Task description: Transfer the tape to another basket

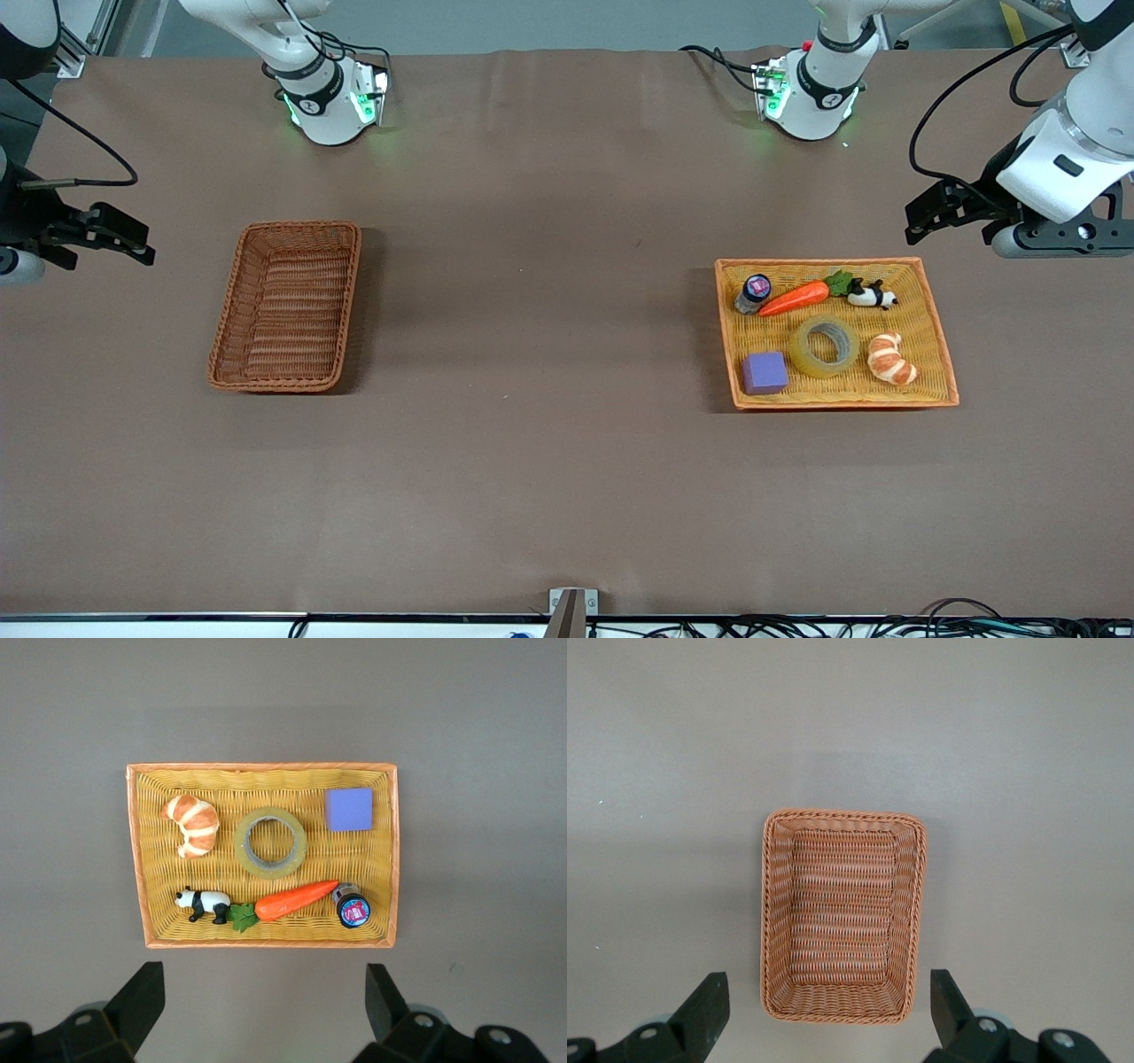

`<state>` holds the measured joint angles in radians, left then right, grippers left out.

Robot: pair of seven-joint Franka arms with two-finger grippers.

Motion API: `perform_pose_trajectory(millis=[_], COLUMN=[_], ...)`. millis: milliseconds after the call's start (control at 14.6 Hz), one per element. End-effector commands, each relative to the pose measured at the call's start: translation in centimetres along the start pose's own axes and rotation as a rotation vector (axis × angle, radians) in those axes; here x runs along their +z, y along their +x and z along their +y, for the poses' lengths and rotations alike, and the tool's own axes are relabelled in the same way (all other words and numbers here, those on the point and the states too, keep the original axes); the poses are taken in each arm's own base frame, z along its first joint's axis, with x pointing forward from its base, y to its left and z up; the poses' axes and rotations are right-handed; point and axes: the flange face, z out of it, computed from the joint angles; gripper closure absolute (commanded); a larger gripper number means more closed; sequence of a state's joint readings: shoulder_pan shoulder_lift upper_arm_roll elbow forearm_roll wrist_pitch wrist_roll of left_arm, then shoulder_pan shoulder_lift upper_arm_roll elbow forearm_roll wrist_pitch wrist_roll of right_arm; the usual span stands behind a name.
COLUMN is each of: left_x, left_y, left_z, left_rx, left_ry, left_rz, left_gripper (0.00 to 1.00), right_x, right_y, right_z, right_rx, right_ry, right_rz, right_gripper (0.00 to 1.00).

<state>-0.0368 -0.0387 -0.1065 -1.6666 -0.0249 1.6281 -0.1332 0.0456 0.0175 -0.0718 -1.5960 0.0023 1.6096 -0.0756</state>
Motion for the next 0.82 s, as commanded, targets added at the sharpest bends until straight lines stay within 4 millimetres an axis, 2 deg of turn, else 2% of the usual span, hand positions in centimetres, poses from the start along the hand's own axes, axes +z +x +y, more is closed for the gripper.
perform_pose_trajectory(millis=[0, 137, 274, 480, 617, 754], left_x=[0.3, 0.4, 2.2, 6.9, 9.9, 14.3], left_y=[-0.2, 0.0, 0.9, 3.2, 5.3, 7.2], left_z=[-0.4, -0.8, -1.6, -2.1, -2.1, -2.5], left_rx=[0.007, 0.003, -0.009, 0.004, 0.005, 0.005], left_ry=[0.011, 0.01, 0.021, 0.076, 0.069, 0.062], left_rz=[-0.003, -0.005, -0.035, -0.097, -0.065, -0.09], left_gripper=[0.0, 0.0, 0.0, 0.02, 0.05, 0.03], right_x=[-0.1, -0.1, -0.1, -0.1, 0.0, 0.0], right_y=[-0.5, -0.5, -0.6, -0.5, -0.5, -0.5], right_z=[0.1, 0.1, 0.3, 0.2, 0.2, 0.3], right_rx=[-0.003, -0.001, 0.002, 0.0, 0.0, 0.002], right_ry=[0.002, 0.002, 0.002, 0.002, 0.002, 0.002], right_rz=[-0.002, -0.001, -0.002, -0.002, -0.002, -0.002], right_gripper=[0.0, 0.0, 0.0, 0.0, 0.0, 0.0])
